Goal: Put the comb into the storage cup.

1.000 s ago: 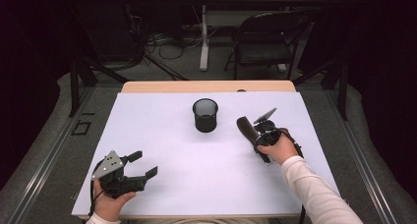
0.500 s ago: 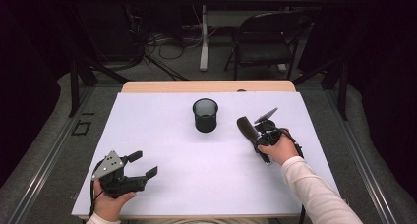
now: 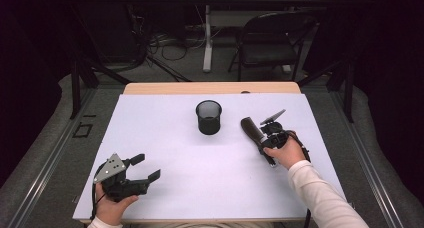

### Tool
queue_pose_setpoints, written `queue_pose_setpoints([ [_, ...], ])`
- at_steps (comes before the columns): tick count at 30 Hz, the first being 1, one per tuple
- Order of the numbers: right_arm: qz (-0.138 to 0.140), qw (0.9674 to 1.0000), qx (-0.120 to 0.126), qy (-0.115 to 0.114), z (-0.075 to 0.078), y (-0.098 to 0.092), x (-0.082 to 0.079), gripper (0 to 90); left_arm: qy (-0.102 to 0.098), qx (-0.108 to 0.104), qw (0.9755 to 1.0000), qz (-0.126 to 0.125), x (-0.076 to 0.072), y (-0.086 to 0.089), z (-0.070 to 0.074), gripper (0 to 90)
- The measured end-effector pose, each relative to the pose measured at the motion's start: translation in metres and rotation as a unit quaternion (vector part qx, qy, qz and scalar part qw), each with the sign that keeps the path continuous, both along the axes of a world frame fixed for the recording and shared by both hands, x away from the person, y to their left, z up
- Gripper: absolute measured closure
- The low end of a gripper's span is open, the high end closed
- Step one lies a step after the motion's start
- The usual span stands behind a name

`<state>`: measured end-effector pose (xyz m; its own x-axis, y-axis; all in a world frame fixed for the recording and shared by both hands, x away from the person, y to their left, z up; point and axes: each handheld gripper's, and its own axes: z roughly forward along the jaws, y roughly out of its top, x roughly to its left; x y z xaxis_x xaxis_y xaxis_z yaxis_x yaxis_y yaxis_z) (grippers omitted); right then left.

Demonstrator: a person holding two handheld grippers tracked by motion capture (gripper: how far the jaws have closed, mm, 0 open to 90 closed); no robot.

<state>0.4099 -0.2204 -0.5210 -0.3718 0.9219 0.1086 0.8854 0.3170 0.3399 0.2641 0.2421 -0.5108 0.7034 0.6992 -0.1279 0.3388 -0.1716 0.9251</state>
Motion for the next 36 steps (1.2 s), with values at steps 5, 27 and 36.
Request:
queue_pose_setpoints([
  [5,0.0,1.0,0.002,-0.006,0.004,0.0,-0.002,72.7,0.0,0.001,1.0,-0.001,0.0,0.0,0.0,17.2],
  [27,0.028,0.9971,0.038,-0.059,0.017,-0.002,-0.018,72.8,0.001,0.003,1.0,0.004,0.0,0.0,0.0,17.2],
  [36,0.041,0.9945,0.057,-0.077,0.022,0.002,-0.028,72.8,0.003,0.002,1.0,0.003,0.0,0.0,-0.001,17.7],
])
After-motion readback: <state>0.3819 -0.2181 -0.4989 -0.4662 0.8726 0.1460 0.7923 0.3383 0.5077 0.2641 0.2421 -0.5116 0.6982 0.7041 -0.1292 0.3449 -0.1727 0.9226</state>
